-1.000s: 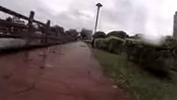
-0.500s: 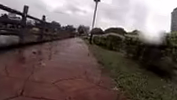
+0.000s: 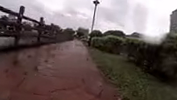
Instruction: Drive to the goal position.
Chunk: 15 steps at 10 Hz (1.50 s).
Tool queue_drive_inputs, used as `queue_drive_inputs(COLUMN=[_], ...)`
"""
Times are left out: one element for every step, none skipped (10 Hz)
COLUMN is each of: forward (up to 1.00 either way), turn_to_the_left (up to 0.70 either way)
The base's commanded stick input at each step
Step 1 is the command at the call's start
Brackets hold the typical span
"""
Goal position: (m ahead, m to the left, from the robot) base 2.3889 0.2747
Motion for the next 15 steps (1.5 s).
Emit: queue_drive_inputs(forward=[0.5,0.5,0.5,0.5,0.5,0.5,0.5,0.5,0.5,0.5,0.5,0.5,0.5,0.5,0.5], turn_to_the_left=[0.49,0.37,0.26,0.15,0.03,0.0,0.0,0.0,0.0,0.0,0.05,0.12,0.2,0.27,0.35])
